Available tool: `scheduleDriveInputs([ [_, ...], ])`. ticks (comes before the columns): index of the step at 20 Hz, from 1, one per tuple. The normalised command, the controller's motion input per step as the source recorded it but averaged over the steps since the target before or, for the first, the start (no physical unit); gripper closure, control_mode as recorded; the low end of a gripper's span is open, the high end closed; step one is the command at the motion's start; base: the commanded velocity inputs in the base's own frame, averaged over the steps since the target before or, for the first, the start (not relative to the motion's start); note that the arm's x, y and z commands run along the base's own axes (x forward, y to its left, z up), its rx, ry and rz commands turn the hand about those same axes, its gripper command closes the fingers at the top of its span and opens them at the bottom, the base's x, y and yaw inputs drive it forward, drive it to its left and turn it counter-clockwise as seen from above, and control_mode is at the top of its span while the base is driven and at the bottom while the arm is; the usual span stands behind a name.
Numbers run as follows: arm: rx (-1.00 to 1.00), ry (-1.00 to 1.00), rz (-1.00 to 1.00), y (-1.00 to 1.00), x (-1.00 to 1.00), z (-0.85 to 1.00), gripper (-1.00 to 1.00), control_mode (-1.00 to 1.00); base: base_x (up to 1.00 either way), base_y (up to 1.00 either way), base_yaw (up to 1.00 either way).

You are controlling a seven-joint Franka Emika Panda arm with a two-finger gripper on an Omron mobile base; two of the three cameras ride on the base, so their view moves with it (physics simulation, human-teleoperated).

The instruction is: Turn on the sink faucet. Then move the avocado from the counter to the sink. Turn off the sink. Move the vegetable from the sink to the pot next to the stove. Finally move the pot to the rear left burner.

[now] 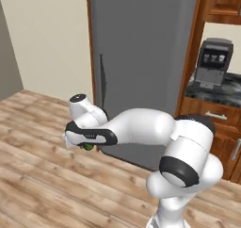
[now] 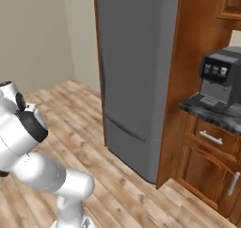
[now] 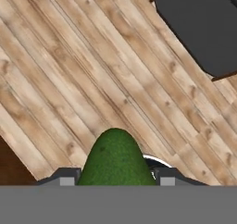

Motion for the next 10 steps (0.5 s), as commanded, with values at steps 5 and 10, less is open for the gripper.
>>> scheduleDriveInputs([
  [5,0.0,0.0,0.0,0.0,0.0,0.0,1.0,1.0,-0.16,-0.54,0.47],
  [10,0.0,0.0,0.0,0.0,0.0,0.0,1.0,1.0,-0.18,-0.53,0.48],
])
